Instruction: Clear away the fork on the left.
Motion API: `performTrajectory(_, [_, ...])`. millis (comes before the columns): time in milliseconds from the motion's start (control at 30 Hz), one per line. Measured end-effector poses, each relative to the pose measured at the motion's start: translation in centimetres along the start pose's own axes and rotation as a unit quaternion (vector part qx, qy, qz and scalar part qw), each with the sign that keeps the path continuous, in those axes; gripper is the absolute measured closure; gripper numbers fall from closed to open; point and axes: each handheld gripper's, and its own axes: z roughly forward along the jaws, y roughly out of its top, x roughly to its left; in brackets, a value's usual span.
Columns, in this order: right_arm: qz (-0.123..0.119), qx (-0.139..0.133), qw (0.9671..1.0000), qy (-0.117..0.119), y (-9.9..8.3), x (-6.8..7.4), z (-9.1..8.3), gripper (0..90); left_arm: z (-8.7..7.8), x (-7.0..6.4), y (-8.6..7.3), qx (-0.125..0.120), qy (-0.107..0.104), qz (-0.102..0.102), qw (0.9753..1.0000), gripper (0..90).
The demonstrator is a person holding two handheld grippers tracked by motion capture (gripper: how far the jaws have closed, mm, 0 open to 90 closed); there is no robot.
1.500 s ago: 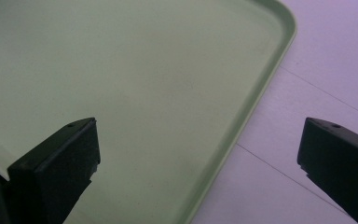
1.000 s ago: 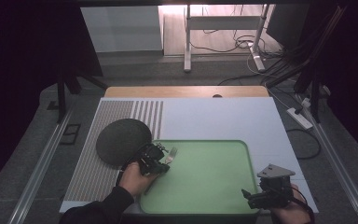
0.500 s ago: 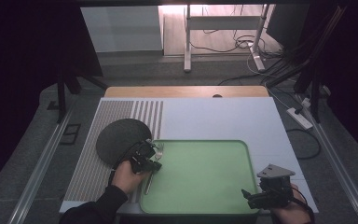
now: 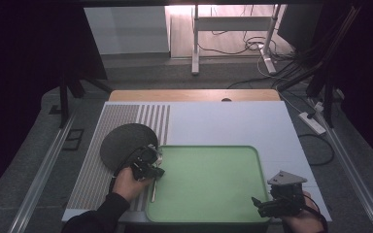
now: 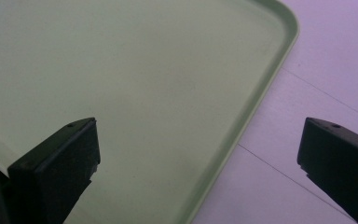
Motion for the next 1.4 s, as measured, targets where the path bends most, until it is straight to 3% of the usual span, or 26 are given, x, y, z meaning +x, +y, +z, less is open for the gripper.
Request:
performTrajectory(400, [0.001,-0.001,1.0000,0.001,0.0,0.0,0.0,0.0,-0.8,-0.7,0.2,-0.043,0.002,0.025,0.9988,57.8])
performTrajectory(500, [0.002,-0.001,1.0000,0.001,0.0,0.0,0.0,0.0,-0.9,-0.7,0.2,-0.057,0.002,0.029,0.9980,45.3])
performTrajectory(567, [0.002,-0.002,1.0000,0.001,0.0,0.0,0.0,0.0,-1.1,-0.6,0.2,-0.066,0.005,0.029,0.9974,42.4])
performTrajectory(600, [0.002,-0.002,1.0000,0.001,0.0,0.0,0.0,0.0,-1.2,-0.5,0.1,-0.075,0.004,0.030,0.9967,35.1])
performTrajectory(767, [0.003,-0.003,1.0000,0.002,0.0,0.0,0.0,0.0,-1.6,-0.3,-0.2,-0.094,0.004,0.030,0.9951,21.5])
performTrajectory(900, [0.003,-0.004,1.0000,0.002,0.0,0.0,0.0,0.0,-2.0,0.1,-0.5,-0.094,-0.009,0.030,0.9951,10.1])
performTrajectory(1200, [0.005,-0.004,1.0000,0.003,0.0,-0.1,0.0,0.0,-2.5,0.6,-1.2,-0.111,-0.014,0.036,0.9931,3.8])
performTrajectory(1400, [0.004,-0.003,1.0000,0.003,0.0,-0.1,0.0,0.0,-3.1,1.0,-1.8,-0.115,-0.002,0.037,0.9927,0.9])
